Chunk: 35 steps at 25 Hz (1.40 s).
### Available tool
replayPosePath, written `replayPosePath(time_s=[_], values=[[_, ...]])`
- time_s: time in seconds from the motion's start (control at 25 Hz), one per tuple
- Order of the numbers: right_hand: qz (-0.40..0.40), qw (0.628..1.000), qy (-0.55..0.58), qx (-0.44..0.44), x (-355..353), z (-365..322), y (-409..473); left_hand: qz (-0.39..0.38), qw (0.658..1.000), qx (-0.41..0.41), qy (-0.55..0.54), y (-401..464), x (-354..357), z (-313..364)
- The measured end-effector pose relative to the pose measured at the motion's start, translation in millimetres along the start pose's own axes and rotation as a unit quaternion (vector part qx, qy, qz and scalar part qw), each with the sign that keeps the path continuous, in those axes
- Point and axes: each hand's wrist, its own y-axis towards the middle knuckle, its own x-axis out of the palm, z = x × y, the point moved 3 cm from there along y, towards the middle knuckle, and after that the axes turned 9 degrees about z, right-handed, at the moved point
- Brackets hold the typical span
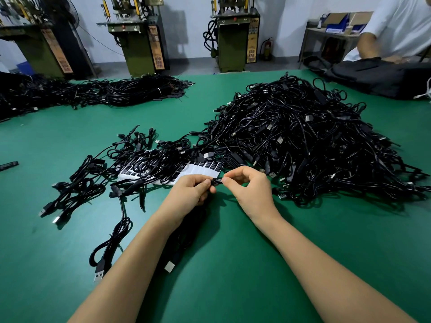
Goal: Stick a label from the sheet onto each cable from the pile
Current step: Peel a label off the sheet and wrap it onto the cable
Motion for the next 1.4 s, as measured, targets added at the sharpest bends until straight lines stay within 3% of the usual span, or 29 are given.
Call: replayPosePath(time_s=[0.84, 1.4], values=[[-0.002, 0.999, 0.001, 0.037, 2.3, 9.1, 2.8, 0.034, 0.999, 0.0, -0.004, 3.6, 0.4, -6.0], [0.014, 0.997, -0.071, 0.013, 3.4, 4.8, -0.5, 0.071, 0.99, 0.074, 0.098, 2.6, 3.3, -8.2]])
